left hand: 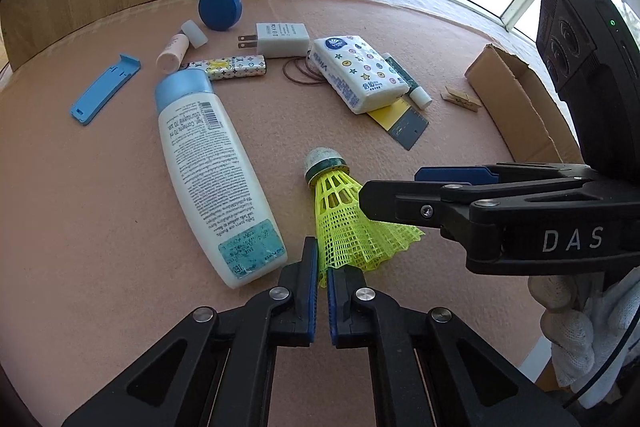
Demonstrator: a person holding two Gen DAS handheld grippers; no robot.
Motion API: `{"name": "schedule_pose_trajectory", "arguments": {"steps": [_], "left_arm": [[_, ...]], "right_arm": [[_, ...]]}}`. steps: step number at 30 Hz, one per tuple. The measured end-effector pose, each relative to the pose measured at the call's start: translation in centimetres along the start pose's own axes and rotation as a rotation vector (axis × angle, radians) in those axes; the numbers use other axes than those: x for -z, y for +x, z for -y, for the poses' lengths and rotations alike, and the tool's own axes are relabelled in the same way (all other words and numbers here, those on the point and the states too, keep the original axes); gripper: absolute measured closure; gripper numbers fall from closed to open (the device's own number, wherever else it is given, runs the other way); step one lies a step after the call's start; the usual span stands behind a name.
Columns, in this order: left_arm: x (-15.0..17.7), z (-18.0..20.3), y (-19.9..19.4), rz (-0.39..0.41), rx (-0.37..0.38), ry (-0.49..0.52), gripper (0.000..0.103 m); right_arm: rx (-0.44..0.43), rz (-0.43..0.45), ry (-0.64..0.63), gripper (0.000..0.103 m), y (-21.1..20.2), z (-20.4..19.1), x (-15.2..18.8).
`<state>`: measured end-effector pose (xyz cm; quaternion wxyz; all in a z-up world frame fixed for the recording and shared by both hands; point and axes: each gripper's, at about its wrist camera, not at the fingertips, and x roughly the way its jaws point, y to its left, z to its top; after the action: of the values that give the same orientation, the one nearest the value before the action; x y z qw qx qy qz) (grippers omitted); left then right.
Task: Organize objects
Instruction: 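Lift the shuttlecock with the left tool and carry it over the box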
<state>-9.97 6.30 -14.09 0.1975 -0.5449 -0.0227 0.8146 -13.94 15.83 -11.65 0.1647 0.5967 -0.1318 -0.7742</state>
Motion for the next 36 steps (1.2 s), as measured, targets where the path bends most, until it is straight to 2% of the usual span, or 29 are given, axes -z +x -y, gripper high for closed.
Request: {"name": "schedule_pose_trajectory", "arguments": {"steps": [4, 8, 12, 18, 26, 31, 36], "left_arm": [[0.0, 0.3, -0.2, 0.011, 0.009, 0.0, 0.101], [-0.1, 0.9, -0.7, 0.025, 0.046, -0.005, 0.102], [0.0, 2.4, -0.5, 0.035, 0.019, 0.04, 0.102], [0.7, 2.1, 0.0, 0.025, 0.056, -0.014, 0.102], [0.6, 2.9, -0.1, 0.034, 0.083, -0.04, 0.102], [-0.5, 3.8, -1.1, 0.057, 0.121, -0.043, 0.102], [-2.7, 6.6, -2.5, 0.096, 0.14, 0.012, 0.102]], "right_arm": [[-0.035, -0.016, 0.004, 0.055, -0.1, -0.2, 0.0], [-0.095, -0.036, 0.012, 0.06, -0.3, -0.4, 0.2], [-0.078, -0.028, -0.007, 0.063, -0.7, -0.8, 0.3], [-0.105, -0.031, 0.061, 0.075, -1.0, 0.9, 1.2], [-0.106, -0.034, 0.085, 0.075, -1.6, 1.6, 2.0], [-0.11, 0.006, 0.098, 0.075, -3.4, 2.1, 1.7], [-0.081, 0.081, 0.079, 0.075, -7.1, 2.7, 1.1]]}}
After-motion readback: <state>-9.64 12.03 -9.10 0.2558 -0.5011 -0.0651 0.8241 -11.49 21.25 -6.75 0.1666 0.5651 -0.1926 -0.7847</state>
